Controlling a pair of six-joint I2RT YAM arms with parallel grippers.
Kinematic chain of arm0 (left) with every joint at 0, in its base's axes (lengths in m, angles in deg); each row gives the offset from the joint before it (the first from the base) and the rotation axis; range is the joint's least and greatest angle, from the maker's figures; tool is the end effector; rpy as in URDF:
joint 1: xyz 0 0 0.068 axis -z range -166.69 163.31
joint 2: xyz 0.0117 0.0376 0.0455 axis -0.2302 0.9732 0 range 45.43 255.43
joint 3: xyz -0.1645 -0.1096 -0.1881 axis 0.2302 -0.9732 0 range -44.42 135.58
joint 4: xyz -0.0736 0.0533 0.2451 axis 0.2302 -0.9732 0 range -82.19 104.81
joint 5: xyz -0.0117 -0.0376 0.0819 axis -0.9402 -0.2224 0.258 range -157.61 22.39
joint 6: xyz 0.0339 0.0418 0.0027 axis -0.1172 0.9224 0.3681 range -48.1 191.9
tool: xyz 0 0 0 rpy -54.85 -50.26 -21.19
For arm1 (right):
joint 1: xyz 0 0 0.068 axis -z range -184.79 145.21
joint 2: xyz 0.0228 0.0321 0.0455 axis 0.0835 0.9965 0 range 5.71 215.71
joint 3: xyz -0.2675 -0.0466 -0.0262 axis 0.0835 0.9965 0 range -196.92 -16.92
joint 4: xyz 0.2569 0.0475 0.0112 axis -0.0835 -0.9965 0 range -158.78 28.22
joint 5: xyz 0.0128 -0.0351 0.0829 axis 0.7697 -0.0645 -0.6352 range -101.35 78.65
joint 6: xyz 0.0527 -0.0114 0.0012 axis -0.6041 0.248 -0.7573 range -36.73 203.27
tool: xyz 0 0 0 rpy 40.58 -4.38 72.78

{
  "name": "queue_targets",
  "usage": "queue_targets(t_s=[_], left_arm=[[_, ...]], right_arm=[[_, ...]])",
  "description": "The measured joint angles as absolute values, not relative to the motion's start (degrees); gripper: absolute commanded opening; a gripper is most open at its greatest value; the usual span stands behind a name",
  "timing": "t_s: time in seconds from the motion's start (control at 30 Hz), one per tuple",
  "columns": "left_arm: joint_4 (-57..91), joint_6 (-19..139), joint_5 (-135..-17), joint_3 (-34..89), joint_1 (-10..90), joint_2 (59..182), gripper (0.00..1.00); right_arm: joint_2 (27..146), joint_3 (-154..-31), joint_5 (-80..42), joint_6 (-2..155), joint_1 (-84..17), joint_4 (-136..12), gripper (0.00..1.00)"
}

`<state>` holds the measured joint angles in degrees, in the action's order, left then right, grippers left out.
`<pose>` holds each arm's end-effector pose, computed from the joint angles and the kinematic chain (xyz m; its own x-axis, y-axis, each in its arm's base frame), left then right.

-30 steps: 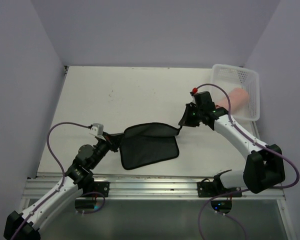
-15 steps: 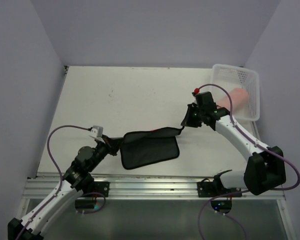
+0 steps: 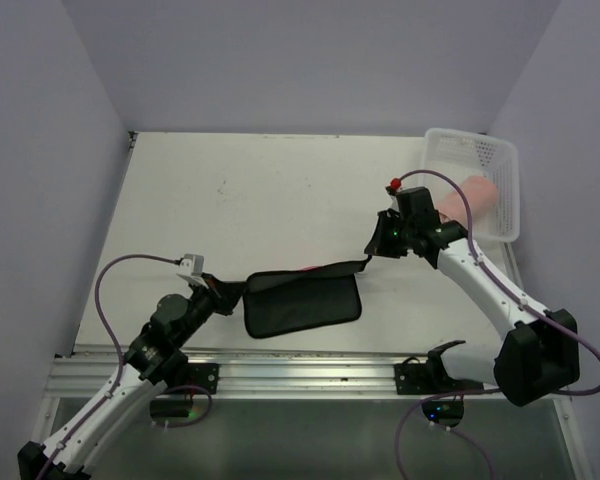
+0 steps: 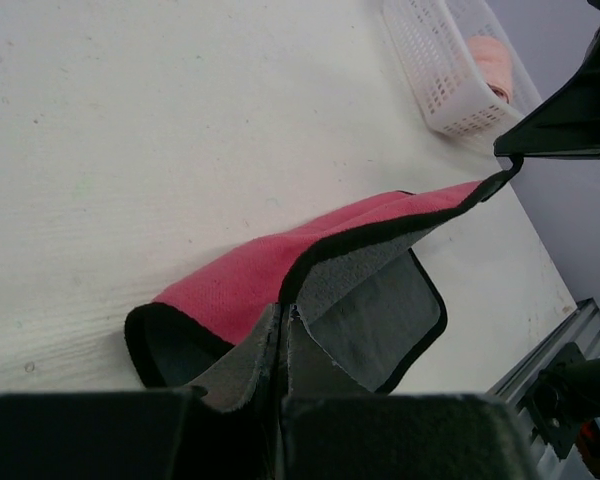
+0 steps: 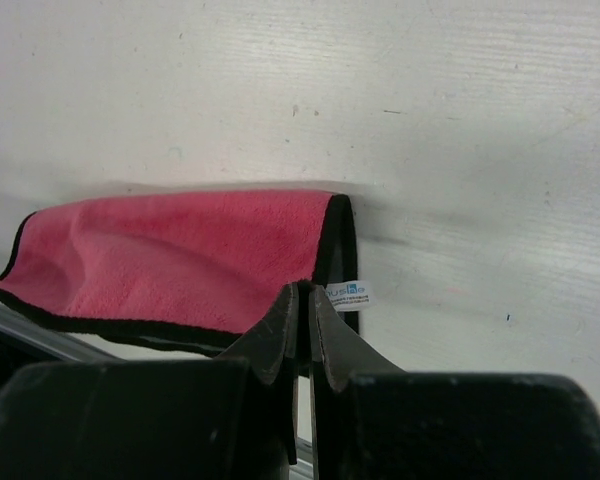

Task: Roll the towels
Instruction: Fold the towel

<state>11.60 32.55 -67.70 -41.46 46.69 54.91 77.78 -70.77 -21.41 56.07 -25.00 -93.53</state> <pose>0.0983 -0.0649 0.1703 -0.4587 -0.4571 -0.7620 0.3371 0.7039 -0.6252 0.2423 0.0958 0.2616 -0.8428 0.1693 -0.5109 -0.0679 0.9082 0.4130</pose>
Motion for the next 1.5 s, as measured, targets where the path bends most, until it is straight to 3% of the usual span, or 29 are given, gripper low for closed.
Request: queue_targets(t_s=[1.33,1.4,1.5], left_arm=[[5.0,27.5,-70.8,-41.5,46.7,52.7,0.00],[5.1,27.5,-71.6,-41.5,46.7,52.9,0.03],[5.1,27.8,-72.4,-41.5,46.7,52.9,0.23]], right_arm=[[70.7,-56.0,-27.4,60.0,-28.9,-92.6,0.00],[70.7,-55.2,-27.4,59.9,-28.9,-92.3,0.00],[70.7,-53.9,-27.4,59.6,-29.3,-91.5,0.00]])
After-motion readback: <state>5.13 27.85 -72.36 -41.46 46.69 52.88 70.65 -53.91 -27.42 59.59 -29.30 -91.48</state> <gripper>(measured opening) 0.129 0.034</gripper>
